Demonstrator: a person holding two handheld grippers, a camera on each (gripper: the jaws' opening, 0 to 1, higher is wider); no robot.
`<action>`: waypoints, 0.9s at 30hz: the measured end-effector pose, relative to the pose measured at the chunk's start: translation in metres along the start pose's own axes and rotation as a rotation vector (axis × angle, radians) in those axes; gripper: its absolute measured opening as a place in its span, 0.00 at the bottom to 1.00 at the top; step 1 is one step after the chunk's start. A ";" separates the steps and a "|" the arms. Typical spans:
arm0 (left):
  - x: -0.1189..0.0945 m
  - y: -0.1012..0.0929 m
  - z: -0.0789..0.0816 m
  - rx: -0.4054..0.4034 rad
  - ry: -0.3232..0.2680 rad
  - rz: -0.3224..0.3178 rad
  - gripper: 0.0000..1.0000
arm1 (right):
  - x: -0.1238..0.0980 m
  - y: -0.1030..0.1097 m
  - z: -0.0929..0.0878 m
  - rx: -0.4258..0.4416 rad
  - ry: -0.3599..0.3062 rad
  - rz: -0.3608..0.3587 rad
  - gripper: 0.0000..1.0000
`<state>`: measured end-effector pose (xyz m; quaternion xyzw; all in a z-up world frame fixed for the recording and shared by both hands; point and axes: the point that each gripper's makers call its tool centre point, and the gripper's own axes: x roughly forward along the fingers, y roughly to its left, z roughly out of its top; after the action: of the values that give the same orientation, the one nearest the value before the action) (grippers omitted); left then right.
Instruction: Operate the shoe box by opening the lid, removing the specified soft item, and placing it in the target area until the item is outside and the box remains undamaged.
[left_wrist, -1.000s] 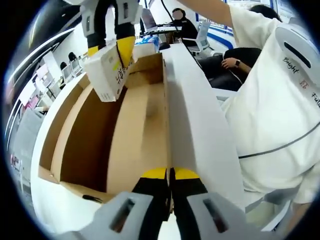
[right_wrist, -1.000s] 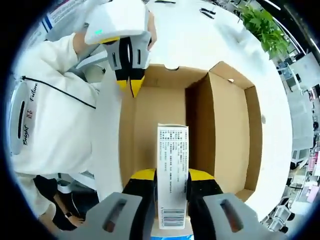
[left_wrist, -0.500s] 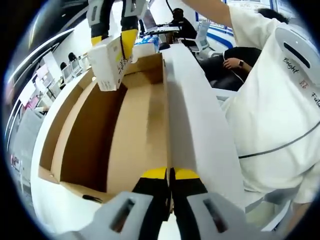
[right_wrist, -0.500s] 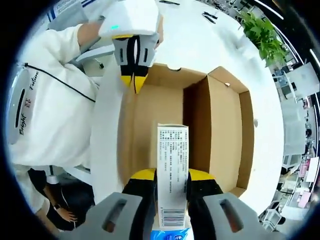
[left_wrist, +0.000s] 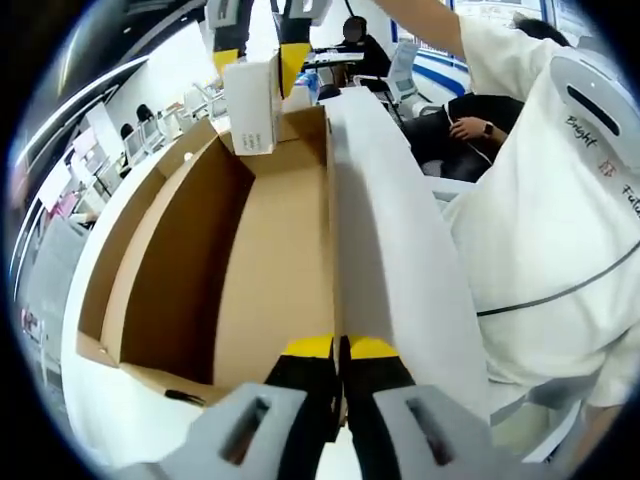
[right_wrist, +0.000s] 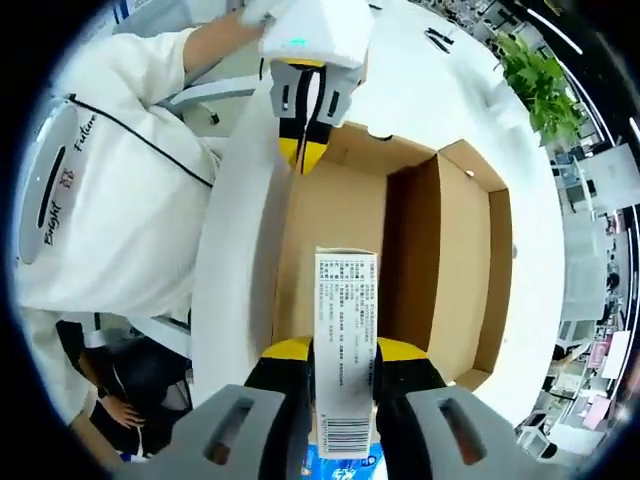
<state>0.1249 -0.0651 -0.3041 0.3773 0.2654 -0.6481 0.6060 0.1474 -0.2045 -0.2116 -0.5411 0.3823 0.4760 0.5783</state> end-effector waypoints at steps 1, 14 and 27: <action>0.000 0.000 0.000 0.000 0.000 0.000 0.01 | -0.001 0.001 -0.002 -0.011 -0.001 -0.007 0.20; 0.000 0.000 0.000 -0.001 0.003 0.002 0.01 | -0.015 0.037 -0.001 -0.132 -0.020 -0.013 0.20; 0.000 0.000 0.000 -0.001 -0.001 0.003 0.01 | -0.033 0.037 -0.053 -0.002 0.126 -0.107 0.20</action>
<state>0.1253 -0.0649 -0.3042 0.3772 0.2649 -0.6471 0.6073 0.1066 -0.2627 -0.1959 -0.5902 0.3881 0.4100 0.5770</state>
